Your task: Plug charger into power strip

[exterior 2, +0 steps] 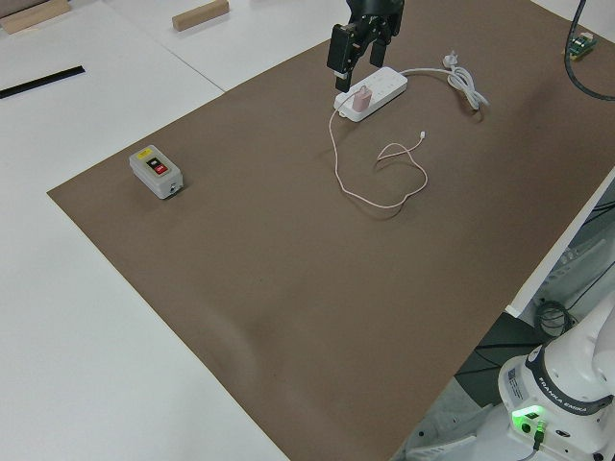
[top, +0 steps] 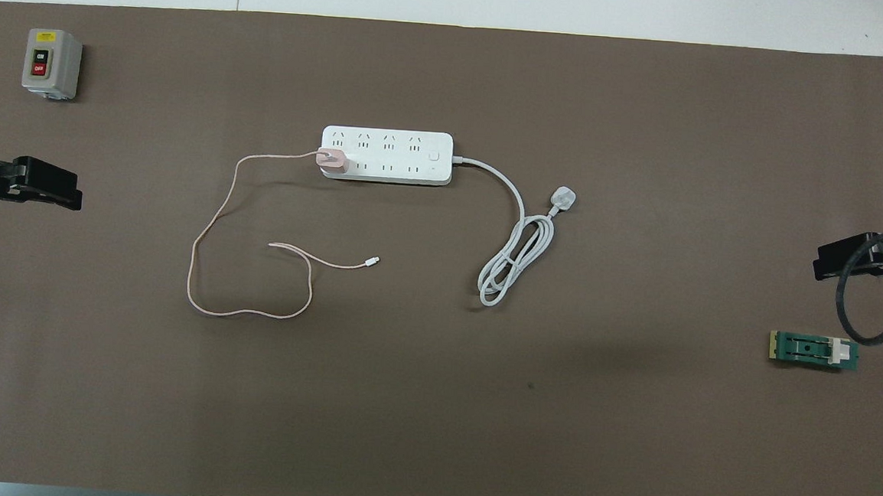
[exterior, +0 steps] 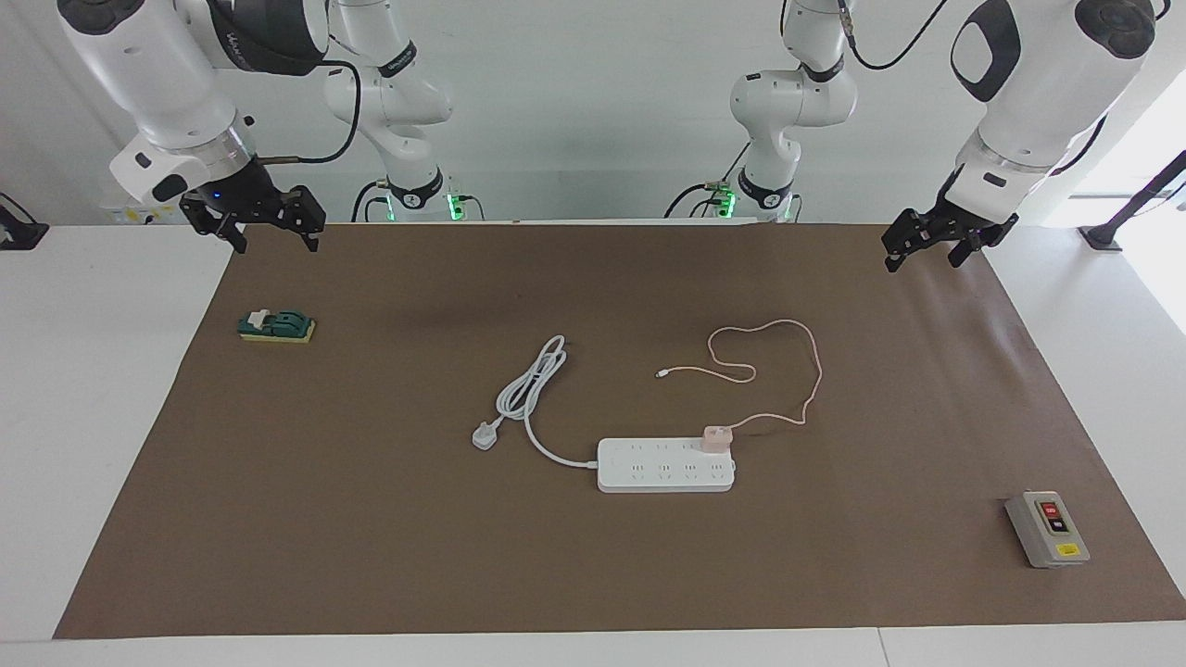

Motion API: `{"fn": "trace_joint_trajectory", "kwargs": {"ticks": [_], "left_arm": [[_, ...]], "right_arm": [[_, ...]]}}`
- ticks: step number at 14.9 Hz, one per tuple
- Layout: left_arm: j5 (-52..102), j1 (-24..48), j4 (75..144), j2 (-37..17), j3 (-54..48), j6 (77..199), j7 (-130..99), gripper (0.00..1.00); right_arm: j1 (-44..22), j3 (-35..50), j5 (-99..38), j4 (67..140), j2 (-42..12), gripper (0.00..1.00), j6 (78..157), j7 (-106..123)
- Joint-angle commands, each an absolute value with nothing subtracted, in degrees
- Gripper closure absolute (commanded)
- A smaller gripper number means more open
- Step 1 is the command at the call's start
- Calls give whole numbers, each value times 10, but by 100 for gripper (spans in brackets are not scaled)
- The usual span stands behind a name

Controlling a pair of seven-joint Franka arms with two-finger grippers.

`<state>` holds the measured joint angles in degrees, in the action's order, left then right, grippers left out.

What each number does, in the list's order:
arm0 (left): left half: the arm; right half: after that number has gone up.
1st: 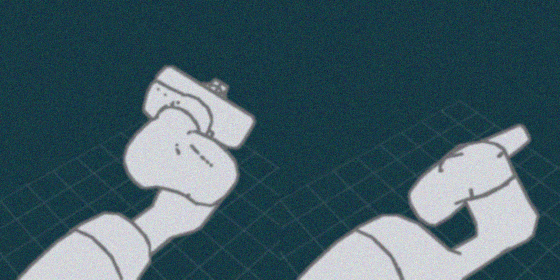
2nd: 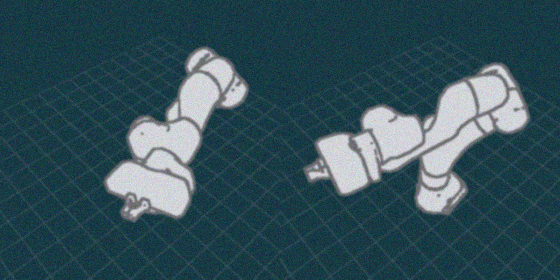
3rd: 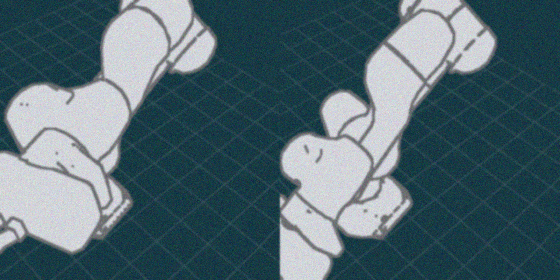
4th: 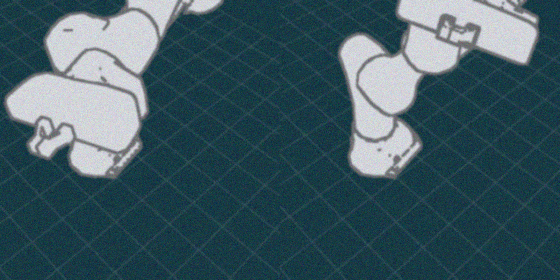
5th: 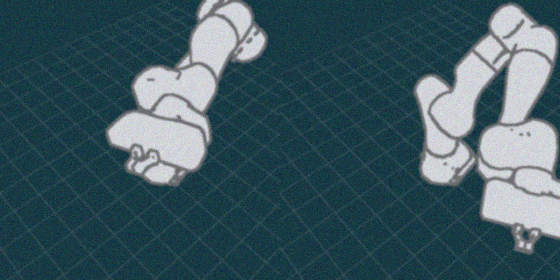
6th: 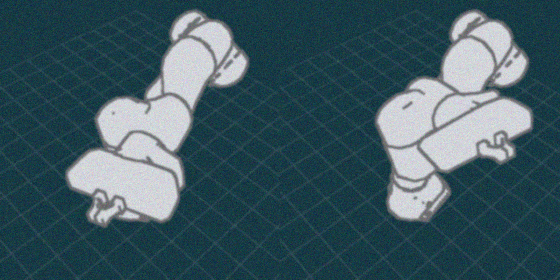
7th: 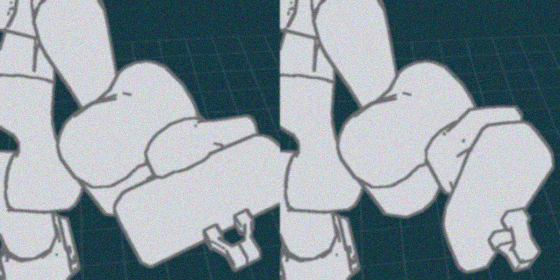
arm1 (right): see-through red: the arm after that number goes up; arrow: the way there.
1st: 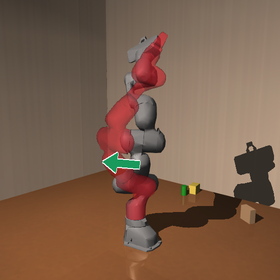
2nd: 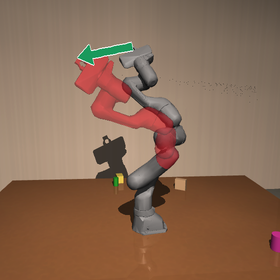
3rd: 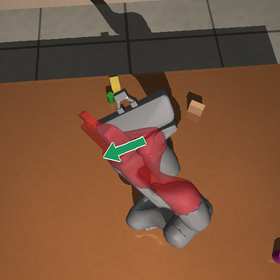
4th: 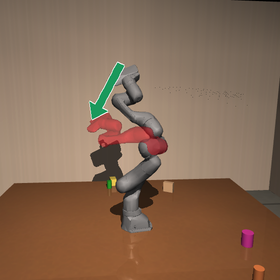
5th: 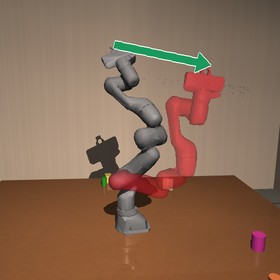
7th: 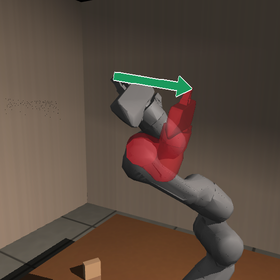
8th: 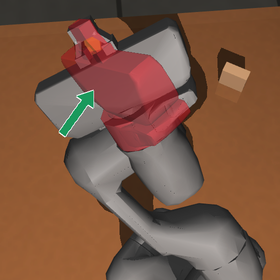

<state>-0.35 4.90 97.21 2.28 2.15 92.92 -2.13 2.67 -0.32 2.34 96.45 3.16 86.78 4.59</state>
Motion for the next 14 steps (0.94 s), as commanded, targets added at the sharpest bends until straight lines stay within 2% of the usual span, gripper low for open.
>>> {"fn": "trace_joint_trajectory", "kwargs": {"ticks": [1, 14], "left_arm": [[-3, 59, 962, 15, 27, 940, -2, 0], [-1, 66, 967, 17, 27, 932, 39, 0]], "right_arm": [[40, 4, 11, 965, 36, 0, 867, 54], [39, 4, 11, 965, 36, 0, 867, 54]]}}
